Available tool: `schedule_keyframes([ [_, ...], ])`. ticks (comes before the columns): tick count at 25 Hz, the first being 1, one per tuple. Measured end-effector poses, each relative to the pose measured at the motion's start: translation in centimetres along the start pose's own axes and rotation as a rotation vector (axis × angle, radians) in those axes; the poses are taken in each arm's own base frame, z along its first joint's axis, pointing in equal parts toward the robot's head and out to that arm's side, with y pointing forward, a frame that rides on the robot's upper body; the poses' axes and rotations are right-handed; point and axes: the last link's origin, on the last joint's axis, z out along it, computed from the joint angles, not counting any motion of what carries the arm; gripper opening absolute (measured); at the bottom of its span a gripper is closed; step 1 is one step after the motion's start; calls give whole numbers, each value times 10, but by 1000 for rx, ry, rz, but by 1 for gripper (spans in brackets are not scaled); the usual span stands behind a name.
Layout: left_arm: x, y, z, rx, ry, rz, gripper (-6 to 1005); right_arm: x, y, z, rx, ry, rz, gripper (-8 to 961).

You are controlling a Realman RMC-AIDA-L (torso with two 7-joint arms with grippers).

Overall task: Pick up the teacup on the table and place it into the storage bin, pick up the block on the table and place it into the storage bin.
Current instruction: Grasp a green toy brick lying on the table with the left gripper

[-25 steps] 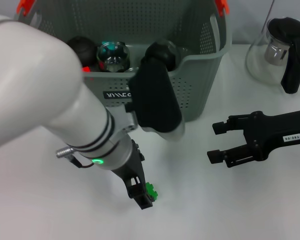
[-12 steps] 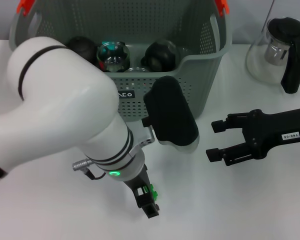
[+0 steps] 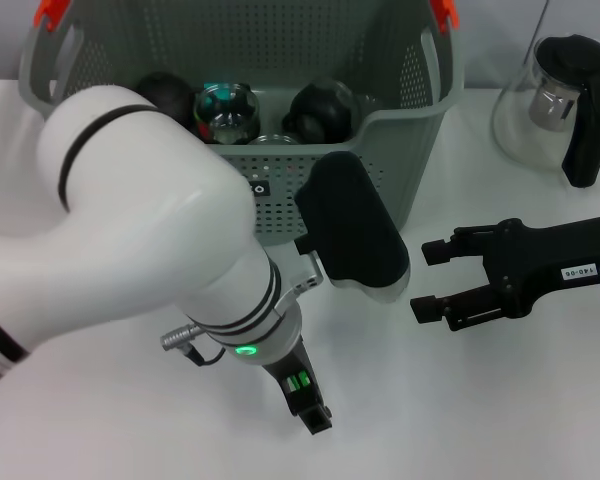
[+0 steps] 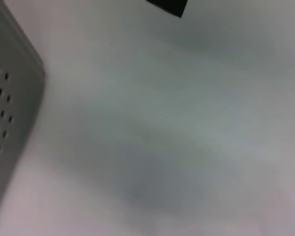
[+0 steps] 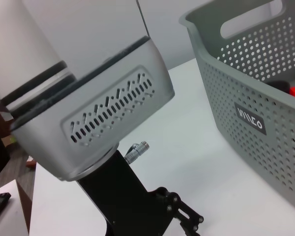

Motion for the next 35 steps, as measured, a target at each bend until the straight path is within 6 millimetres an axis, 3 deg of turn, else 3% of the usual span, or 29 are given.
schedule_keyframes([
  [8, 3, 4, 3, 4, -3, 5, 917, 0, 0, 0, 0, 1, 0, 945],
  [14, 1, 4, 5, 5, -19, 9, 745, 1, 0, 0, -1, 0, 3, 946],
  [16, 1, 4, 5, 5, -20, 9, 504, 1, 0, 0, -2, -1, 5, 946],
  [35, 0, 3, 5, 7, -25, 13, 469, 2, 0, 0, -2, 1, 3, 946],
])
